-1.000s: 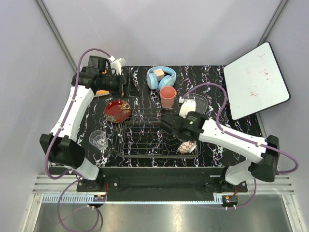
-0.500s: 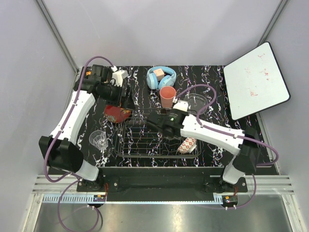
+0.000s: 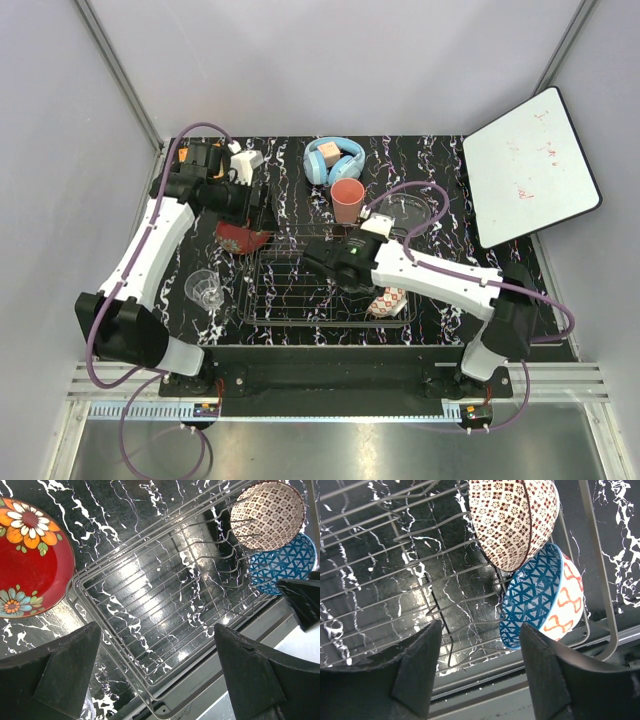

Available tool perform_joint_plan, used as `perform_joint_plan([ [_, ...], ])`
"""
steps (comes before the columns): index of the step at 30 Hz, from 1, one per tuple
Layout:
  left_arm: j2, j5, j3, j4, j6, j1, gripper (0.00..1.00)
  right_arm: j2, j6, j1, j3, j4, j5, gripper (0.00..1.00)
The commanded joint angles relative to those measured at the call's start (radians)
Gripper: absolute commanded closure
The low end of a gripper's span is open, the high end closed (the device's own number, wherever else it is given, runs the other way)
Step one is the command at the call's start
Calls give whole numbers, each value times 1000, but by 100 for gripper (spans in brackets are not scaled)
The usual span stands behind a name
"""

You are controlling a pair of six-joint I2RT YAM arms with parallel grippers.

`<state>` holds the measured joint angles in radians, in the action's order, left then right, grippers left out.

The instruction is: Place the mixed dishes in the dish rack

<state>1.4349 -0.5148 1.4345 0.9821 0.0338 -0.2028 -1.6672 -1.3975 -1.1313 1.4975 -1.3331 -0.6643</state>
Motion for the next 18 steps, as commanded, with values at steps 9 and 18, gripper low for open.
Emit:
perform_joint_plan([
  [9,39,205,-8,-54,-2,-112,1,210,43,-1,-118,-288,19,23],
  [18,271,220,213,-69,95,-190,1,231,34,4,-189,-287,31,22],
])
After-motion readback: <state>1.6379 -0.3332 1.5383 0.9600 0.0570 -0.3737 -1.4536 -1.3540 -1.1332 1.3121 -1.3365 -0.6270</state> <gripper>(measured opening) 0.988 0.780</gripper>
